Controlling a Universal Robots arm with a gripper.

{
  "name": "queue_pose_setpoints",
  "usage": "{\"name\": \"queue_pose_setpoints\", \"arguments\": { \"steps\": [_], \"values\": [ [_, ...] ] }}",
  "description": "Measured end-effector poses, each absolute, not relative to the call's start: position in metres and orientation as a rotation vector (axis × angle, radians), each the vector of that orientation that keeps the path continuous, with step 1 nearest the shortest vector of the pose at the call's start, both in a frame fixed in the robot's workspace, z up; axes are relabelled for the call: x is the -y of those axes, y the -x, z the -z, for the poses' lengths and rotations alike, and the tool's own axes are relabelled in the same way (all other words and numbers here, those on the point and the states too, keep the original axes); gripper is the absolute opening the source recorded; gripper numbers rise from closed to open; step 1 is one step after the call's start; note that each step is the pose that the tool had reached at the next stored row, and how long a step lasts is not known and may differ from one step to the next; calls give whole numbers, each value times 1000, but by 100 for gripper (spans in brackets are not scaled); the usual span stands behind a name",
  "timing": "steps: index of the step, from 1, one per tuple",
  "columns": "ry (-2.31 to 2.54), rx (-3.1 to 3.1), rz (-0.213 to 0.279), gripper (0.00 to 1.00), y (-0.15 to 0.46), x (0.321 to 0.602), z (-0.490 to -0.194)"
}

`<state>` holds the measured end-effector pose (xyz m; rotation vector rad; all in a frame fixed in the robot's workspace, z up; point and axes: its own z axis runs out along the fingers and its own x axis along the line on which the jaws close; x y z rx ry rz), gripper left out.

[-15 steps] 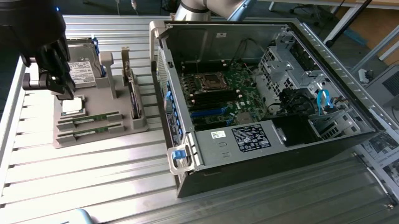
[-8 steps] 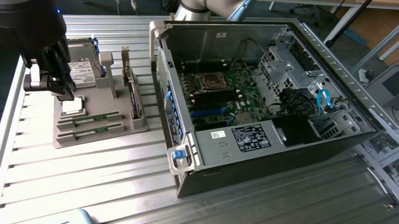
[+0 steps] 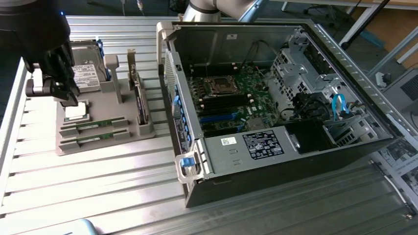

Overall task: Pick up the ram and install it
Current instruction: 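Pick up the ram and move it above insertion slot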

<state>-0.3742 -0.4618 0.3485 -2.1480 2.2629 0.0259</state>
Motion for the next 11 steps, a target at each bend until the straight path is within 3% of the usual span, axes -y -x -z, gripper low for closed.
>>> {"name": "queue_pose_setpoints", "arguments": {
  "steps": [11],
  "values": [
    [2150, -2261, -26, 30, 374, 462, -346]
  ]
}}
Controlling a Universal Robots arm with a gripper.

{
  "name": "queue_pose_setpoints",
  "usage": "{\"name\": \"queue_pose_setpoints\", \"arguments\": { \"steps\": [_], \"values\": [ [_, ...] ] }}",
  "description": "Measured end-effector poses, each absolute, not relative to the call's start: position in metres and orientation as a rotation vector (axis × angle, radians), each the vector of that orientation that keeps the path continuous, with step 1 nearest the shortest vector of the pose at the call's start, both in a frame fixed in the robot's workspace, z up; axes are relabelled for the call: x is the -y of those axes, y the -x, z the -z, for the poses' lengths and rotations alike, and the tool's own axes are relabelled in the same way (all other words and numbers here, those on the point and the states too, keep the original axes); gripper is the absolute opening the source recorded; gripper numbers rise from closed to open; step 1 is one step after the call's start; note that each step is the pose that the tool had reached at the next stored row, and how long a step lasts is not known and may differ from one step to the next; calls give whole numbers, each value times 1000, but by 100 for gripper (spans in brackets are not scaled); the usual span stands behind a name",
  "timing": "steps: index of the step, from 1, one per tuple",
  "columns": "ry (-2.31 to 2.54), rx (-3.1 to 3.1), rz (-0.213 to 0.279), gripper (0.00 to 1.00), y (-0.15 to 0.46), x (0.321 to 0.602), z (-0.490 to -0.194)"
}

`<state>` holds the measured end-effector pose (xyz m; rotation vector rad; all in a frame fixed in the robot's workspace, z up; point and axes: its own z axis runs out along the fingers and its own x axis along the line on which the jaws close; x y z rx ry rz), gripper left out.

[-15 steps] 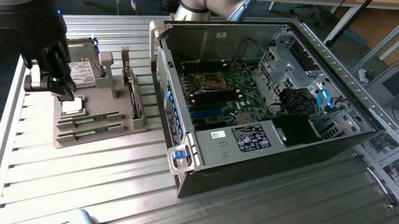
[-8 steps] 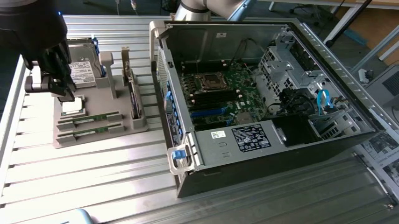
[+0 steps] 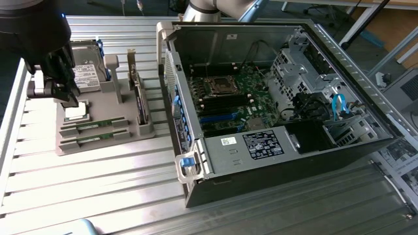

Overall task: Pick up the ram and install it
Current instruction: 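Pick up the ram and move it above insertion slot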

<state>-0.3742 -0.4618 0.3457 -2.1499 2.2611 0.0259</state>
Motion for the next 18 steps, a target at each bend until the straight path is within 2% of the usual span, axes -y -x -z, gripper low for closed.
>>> {"name": "queue_pose_setpoints", "arguments": {
  "steps": [18],
  "values": [
    [2153, -2258, -26, 30, 374, 462, -342]
  ]
}}
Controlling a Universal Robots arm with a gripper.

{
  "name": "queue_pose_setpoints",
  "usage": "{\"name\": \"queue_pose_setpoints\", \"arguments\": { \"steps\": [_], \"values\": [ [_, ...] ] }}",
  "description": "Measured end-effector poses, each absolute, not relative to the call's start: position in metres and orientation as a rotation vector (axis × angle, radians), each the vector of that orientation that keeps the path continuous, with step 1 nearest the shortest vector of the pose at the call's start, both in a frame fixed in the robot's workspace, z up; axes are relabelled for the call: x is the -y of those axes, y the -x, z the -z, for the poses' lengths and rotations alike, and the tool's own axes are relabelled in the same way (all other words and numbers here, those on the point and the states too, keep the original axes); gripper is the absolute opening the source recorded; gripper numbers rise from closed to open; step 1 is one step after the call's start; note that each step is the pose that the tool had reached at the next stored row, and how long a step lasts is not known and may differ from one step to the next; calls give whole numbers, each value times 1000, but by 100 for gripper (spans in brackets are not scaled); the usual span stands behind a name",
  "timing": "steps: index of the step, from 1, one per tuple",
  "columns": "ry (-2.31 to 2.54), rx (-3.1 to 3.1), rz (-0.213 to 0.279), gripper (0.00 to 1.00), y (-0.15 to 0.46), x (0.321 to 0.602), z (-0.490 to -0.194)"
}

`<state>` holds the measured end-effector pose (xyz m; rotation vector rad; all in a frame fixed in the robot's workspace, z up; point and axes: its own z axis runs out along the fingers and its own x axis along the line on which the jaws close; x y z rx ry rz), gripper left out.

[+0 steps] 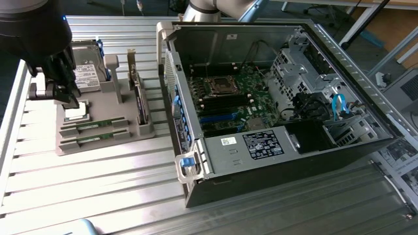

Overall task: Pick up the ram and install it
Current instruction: 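Pick up the ram and move it above insertion slot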

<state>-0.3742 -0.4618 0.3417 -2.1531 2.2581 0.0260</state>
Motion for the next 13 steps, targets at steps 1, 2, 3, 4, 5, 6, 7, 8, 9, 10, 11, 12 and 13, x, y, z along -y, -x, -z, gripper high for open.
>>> {"name": "queue_pose_setpoints", "arguments": {
  "steps": [1, 2, 3, 4, 5, 6, 7, 8, 9, 10, 11, 12, 13],
  "values": [
    [2153, -2258, -26, 30, 374, 462, -341],
    [2154, -2258, -26, 30, 374, 462, -341],
    [2154, -2258, -26, 30, 374, 462, -341],
    [2154, -2257, -26, 30, 374, 462, -341],
    [2154, -2257, -26, 30, 374, 462, -340],
    [2154, -2257, -26, 30, 374, 462, -340],
    [2155, -2257, -26, 30, 374, 462, -340],
    [2155, -2257, -26, 30, 374, 462, -340],
    [2155, -2256, -26, 30, 374, 462, -340],
    [2155, -2256, -26, 30, 374, 462, -339],
    [2155, -2256, -26, 30, 374, 462, -339],
    [2156, -2256, -26, 30, 374, 462, -339],
    [2156, -2256, -26, 30, 374, 462, -339]
  ]
}}
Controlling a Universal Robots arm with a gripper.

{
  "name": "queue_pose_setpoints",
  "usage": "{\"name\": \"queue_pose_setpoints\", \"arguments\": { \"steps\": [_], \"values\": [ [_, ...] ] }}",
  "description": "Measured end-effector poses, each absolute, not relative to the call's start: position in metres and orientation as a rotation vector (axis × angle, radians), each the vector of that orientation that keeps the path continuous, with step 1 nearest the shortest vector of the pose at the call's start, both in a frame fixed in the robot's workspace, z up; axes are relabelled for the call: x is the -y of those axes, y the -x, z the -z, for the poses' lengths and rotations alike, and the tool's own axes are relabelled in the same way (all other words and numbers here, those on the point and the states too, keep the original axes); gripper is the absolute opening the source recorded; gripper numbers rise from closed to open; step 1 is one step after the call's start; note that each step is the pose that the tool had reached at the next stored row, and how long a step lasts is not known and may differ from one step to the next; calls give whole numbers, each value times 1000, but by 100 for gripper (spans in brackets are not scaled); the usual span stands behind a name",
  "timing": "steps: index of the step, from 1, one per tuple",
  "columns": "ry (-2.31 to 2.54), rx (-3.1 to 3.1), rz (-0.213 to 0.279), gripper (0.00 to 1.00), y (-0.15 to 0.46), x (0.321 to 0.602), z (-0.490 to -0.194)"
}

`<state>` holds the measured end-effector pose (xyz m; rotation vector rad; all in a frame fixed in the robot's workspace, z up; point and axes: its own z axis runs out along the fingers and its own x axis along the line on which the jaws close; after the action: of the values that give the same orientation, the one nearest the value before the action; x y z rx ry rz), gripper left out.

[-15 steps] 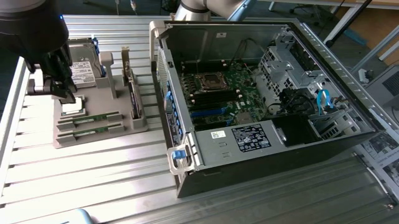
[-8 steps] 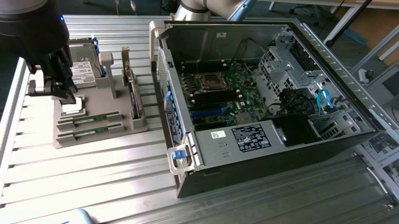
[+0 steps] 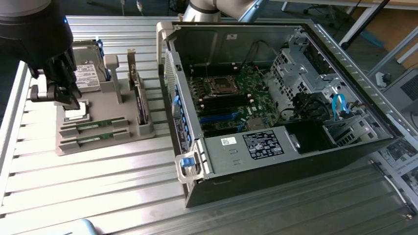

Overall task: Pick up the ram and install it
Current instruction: 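Pick up the ram and move it above insertion slot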

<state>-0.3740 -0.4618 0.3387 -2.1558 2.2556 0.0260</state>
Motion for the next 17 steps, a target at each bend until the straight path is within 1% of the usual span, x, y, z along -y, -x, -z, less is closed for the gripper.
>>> {"name": "queue_pose_setpoints", "arguments": {
  "steps": [17],
  "values": [
    [2159, -2252, -26, 30, 374, 462, -333]
  ]
}}
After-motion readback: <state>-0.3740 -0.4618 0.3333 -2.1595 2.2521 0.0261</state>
